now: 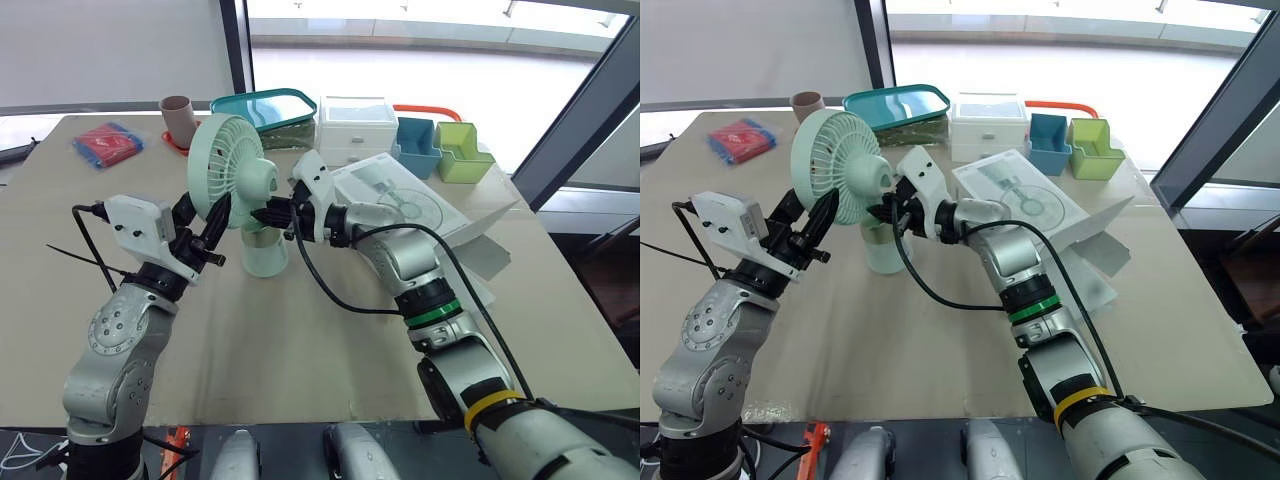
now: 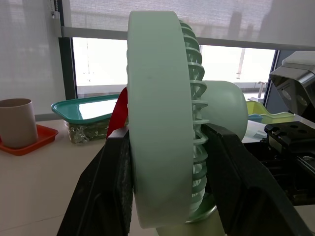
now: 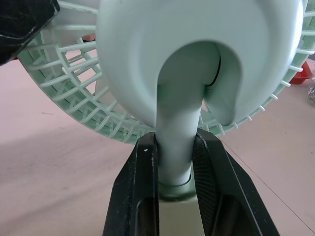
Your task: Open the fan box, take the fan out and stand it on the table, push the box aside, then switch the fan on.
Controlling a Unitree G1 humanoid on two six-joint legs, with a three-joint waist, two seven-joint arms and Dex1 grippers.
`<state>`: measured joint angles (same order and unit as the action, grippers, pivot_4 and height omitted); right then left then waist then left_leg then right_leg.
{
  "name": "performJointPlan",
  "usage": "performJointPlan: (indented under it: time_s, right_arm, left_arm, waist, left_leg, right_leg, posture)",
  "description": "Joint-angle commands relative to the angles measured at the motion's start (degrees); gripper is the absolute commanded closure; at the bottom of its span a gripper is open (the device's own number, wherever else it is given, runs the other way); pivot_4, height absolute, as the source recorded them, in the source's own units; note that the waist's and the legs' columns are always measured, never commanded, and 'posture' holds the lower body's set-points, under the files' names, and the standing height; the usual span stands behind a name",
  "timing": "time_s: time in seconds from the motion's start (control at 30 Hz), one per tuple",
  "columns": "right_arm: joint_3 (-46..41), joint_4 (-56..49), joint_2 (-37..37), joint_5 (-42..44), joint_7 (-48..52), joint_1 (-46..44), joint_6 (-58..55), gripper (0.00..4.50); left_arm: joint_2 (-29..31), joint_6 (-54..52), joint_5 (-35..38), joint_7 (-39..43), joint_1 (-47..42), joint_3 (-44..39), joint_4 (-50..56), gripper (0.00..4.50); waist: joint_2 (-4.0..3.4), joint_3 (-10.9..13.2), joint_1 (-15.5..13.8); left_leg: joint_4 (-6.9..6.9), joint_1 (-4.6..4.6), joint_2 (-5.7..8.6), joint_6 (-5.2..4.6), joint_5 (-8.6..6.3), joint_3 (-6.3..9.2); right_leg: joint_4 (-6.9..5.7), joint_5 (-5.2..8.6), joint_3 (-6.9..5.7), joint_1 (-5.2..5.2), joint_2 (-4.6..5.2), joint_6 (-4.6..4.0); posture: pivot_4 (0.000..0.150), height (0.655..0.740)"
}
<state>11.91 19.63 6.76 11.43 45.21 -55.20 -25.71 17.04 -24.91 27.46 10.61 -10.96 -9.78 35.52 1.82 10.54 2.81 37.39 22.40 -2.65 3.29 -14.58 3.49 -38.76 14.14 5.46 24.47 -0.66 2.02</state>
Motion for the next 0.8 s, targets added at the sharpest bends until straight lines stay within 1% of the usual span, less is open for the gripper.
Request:
performJointPlan:
  time_s: [0.03,0.1,0.17,0.2,0.27,0.3,0.33,0.37,0.47,0.53,0.6,0.7,0.8]
  right_arm:
    - [1.1,-2.6,-0.2,-0.6,0.5,0.3,0.7,4.13]
    - [1.1,-2.7,-0.3,-0.8,0.2,0.2,0.9,4.13]
    - [1.0,-2.8,-0.4,-0.8,0.0,0.1,1.1,4.13]
    - [0.9,-2.7,-0.6,-0.7,-0.1,-0.1,1.0,4.13]
    - [0.2,-2.1,-0.9,-0.4,-0.4,-0.7,1.2,4.13]
    - [0.1,-2.0,-1.0,-0.4,-0.5,-0.8,1.3,4.13]
    - [-0.2,-1.8,-1.1,-0.2,-0.6,-1.1,1.4,4.13]
    - [-0.3,-1.8,-1.1,-0.1,-0.7,-1.2,1.4,4.13]
    - [-0.9,-1.4,-1.2,0.2,-0.9,-1.7,1.3,4.13]
    - [-1.6,-1.0,-1.2,0.5,-1.2,-1.8,1.3,4.13]
    - [-1.8,-0.8,-1.1,0.5,-1.4,-1.8,1.4,4.13]
    - [-2.6,-1.0,-0.9,1.0,-1.5,-1.9,0.9,4.13]
    - [-3.3,-1.7,-0.6,1.7,-1.1,-1.8,0.1,4.13]
  left_arm:
    - [0.5,2.5,0.0,0.4,-1.8,-1.1,3.2,2.89]
    - [0.8,2.3,1.2,1.2,-1.9,-1.5,3.1,2.89]
    - [1.1,1.6,4.3,3.1,-1.8,-2.3,3.1,2.89]
    - [1.4,1.4,4.7,3.6,-1.7,-2.4,3.2,2.09]
    - [2.2,1.5,5.1,4.9,-1.3,-2.6,3.3,1.58]
    - [2.5,1.6,5.3,5.3,-1.1,-2.7,3.3,1.17]
    - [2.8,1.3,6.3,6.0,-0.7,-2.8,3.7,1.0]
    - [3.1,1.2,7.1,6.5,-0.3,-2.9,4.0,0.49]
    - [4.8,1.1,8.2,7.4,1.3,-5.5,4.7,0.12]
    - [7.2,1.2,8.7,8.4,3.0,-9.9,4.5,0.12]
    - [8.6,1.3,10.0,9.0,3.9,-12.4,4.3,0.12]
    - [12.2,-0.5,17.6,12.2,5.6,-19.8,3.3,0.12]
    - [16.0,-1.9,21.3,14.1,6.7,-25.5,0.0,0.12]
  waist:
    - [0.0,0.0,0.0]
    - [0.0,0.0,0.0]
    - [0.0,0.0,0.0]
    - [0.0,0.0,0.0]
    - [0.0,0.0,0.0]
    - [0.0,0.0,0.0]
    - [0.0,0.0,0.0]
    - [0.0,0.0,0.0]
    - [0.0,0.0,0.0]
    - [-0.01,0.0,0.2]
    - [-0.01,0.0,0.5]
    - [0.0,0.0,0.5]
    - [0.0,0.0,0.5]
  left_leg:
    - [0.0,0.0,0.0,0.0,0.0,0.0]
    - [0.0,0.0,0.0,0.0,0.0,0.0]
    - [0.0,0.0,0.0,0.0,0.0,0.0]
    - [0.0,0.0,0.0,0.0,0.0,0.0]
    - [0.0,0.0,0.0,0.0,0.0,0.01]
    - [0.0,0.0,0.0,0.0,0.0,0.0]
    - [0.0,0.01,0.0,0.0,0.0,0.0]
    - [0.0,0.01,0.0,0.0,0.0,0.0]
    - [0.0,0.01,0.0,0.0,0.0,0.0]
    - [0.0,0.01,-0.01,0.0,0.0,0.0]
    - [-0.02,0.0,-0.03,0.0,0.0,0.0]
    - [-0.03,0.03,-0.02,0.0,0.0,0.0]
    - [-0.01,0.06,-0.04,0.0,0.0,0.0]
  right_leg:
    - [0.0,0.0,0.0,0.0,0.0,0.0]
    - [0.0,0.0,0.0,0.0,0.0,0.0]
    - [0.0,0.0,0.0,0.0,0.0,0.0]
    - [0.0,0.0,0.0,0.0,0.0,0.0]
    - [0.0,0.0,-0.01,0.01,0.0,0.0]
    - [0.0,0.0,-0.01,0.0,0.0,0.0]
    - [0.0,0.0,0.0,0.01,0.0,0.0]
    - [0.0,0.0,0.0,0.01,0.0,0.0]
    - [0.0,0.0,0.0,0.01,0.0,0.0]
    - [0.0,0.0,-0.01,0.02,-0.01,0.0]
    - [-0.03,0.0,0.0,0.07,-0.03,-0.01]
    - [-0.05,0.01,-0.01,0.1,-0.02,-0.01]
    - [-0.04,0.01,-0.01,0.12,-0.02,-0.01]
  posture:
    - [0.15,0.74]
    - [0.15,0.74]
    - [0.15,0.74]
    - [0.15,0.74]
    - [0.15,0.74]
    - [0.15,0.74]
    - [0.15,0.74]
    - [0.15,0.74]
    - [0.15,0.74]
    - [0.15,0.74]
    - [0.15,0.74]
    - [0.15,0.74]
    - [0.15,0.74]
